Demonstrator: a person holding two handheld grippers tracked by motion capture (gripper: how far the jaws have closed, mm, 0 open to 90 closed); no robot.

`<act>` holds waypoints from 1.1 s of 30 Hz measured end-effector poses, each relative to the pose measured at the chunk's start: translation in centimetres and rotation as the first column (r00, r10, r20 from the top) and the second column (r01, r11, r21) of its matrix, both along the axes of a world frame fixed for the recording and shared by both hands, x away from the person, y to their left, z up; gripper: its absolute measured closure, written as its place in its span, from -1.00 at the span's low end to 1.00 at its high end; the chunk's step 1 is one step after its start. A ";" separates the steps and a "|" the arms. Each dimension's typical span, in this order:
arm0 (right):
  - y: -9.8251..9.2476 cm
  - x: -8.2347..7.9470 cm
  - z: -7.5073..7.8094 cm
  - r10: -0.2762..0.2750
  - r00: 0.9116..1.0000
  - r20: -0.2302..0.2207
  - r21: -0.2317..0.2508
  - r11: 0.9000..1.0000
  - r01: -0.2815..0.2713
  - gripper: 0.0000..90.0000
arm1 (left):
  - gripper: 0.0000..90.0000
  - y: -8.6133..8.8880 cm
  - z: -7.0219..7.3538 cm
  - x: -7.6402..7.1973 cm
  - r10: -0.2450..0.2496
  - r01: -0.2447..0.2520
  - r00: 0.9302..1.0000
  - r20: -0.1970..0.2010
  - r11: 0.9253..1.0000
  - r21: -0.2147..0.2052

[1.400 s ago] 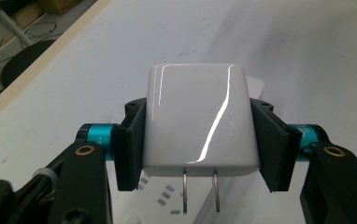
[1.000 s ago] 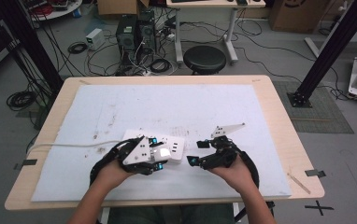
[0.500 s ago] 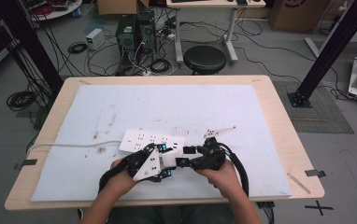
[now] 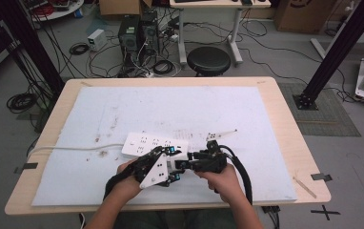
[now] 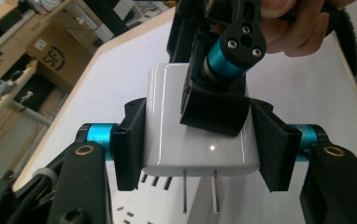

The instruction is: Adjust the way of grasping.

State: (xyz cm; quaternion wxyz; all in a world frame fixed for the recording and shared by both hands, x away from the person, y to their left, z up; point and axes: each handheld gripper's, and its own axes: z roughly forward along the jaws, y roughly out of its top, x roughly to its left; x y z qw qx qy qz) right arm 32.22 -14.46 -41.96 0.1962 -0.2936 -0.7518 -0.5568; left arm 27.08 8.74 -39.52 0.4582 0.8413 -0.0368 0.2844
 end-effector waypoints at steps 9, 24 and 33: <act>0.0 0.2 -0.2 0.027 1.000 -0.016 0.005 1.000 -0.026 0.28 | -0.06 -0.2 0.0 0.0 0.000 0.000 1.000 0.024 1.000 0.025; -1.0 0.1 0.7 -0.019 1.000 0.015 -0.032 0.999 0.020 0.40 | -0.36 0.8 0.6 0.6 0.016 -0.016 1.000 -0.025 1.000 -0.010; -1.9 -0.2 2.1 -0.072 0.991 0.116 -0.080 0.993 0.082 0.40 | -0.55 5.4 2.2 1.2 0.141 -0.151 0.986 -0.094 0.982 -0.113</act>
